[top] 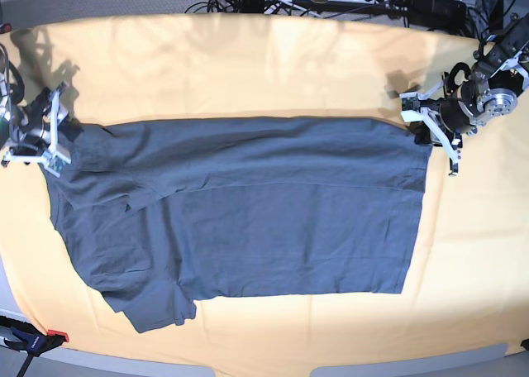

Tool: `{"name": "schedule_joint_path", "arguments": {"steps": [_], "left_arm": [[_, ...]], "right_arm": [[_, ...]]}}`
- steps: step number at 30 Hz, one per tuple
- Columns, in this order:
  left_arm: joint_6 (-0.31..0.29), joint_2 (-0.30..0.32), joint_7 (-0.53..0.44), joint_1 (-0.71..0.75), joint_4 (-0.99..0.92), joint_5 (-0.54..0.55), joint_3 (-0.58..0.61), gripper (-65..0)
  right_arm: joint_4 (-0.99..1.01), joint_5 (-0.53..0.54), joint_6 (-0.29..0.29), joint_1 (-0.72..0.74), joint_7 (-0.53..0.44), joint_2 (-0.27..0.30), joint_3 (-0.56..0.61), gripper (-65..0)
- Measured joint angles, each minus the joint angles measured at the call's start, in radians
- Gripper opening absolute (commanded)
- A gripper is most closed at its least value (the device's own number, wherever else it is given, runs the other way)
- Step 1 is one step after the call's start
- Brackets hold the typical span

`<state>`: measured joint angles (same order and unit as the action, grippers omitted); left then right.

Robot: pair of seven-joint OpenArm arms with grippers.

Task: Fold the T-shirt properly
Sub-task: 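Regrasp the shoulder edge with both grippers, pulling it taut, then drag the held shoulder edge outward with both grippers to flatten the shirt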

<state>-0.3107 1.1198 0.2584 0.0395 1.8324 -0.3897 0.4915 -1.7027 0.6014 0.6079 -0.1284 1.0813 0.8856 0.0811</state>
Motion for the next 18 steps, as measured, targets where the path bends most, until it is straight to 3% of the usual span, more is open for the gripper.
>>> {"name": "schedule_joint_path", "arguments": {"steps": [3,5,8,18], "left_arm": [[0.001,0.006,0.0,0.0,0.0,0.0,0.0,-65.0],[0.0,0.005,0.002,0.0,0.0,0.0,0.0,-65.0],[0.0,0.005,0.002,0.0,0.0,0.0,0.0,-65.0],[0.0,0.005,0.002,0.0,0.0,0.0,0.0,-65.0]], "right_arm": [[0.0,-0.057,0.006,-0.037,-0.027,0.001,0.0,-30.7],[0.0,-0.156,-0.005,-0.066,-0.111,0.0,0.0,-30.8],[0.016,-0.287,-0.068,-0.093,-0.256,0.001,-0.001,-30.8],[0.095,-0.396,-0.13,-0.09,-0.388,0.003,-0.005,-30.8]]}}
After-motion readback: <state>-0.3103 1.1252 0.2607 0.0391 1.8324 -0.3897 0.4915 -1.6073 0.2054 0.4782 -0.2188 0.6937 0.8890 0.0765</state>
